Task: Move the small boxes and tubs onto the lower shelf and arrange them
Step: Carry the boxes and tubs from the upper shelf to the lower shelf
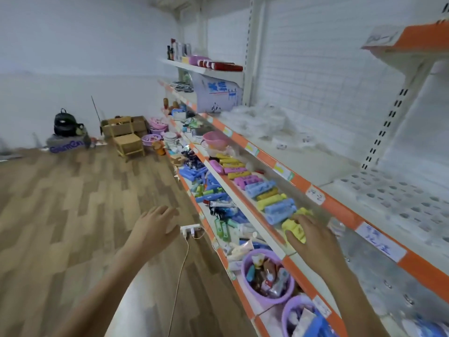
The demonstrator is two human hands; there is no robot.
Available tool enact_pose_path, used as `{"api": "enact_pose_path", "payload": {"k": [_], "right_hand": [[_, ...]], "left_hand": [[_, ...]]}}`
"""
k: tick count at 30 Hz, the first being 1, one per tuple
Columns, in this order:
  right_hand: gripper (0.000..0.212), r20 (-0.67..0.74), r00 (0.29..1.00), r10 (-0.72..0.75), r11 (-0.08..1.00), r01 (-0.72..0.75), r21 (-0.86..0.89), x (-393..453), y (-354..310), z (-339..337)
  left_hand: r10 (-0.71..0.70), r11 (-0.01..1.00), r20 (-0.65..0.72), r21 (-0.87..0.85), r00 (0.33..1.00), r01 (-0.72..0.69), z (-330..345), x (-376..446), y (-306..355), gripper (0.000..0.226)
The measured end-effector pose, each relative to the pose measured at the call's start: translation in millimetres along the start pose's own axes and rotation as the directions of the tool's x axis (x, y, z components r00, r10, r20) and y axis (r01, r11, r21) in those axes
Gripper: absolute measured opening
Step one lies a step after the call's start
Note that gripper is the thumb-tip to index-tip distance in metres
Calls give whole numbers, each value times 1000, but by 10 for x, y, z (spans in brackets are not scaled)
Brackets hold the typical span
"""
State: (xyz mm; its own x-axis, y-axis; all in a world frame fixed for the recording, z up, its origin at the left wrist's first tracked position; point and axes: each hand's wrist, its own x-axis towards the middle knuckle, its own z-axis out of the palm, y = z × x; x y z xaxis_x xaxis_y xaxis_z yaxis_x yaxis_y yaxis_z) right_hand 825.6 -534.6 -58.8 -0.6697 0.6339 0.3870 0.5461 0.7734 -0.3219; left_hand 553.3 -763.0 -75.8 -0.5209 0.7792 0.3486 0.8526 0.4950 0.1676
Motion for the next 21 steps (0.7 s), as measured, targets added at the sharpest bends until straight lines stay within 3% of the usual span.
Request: {"api": "enact_pose_path", "payload": {"k": [3,10,21], "right_hand": [[34,16,1000,20,1000,-20,5,513,-251,182],[32,-17,999,46,999,-46,5,1397,-485,460],[30,-171,976,135,986,-149,-69,2886,123,773]], "left_hand": [[-15,999,-28,-36,999,14,16,420,-318,25],[68,992,-39,-104,997,-72,238,1385,-815,31],[206,970,-39,-125,978,-209,885,3335,-862,33]]}}
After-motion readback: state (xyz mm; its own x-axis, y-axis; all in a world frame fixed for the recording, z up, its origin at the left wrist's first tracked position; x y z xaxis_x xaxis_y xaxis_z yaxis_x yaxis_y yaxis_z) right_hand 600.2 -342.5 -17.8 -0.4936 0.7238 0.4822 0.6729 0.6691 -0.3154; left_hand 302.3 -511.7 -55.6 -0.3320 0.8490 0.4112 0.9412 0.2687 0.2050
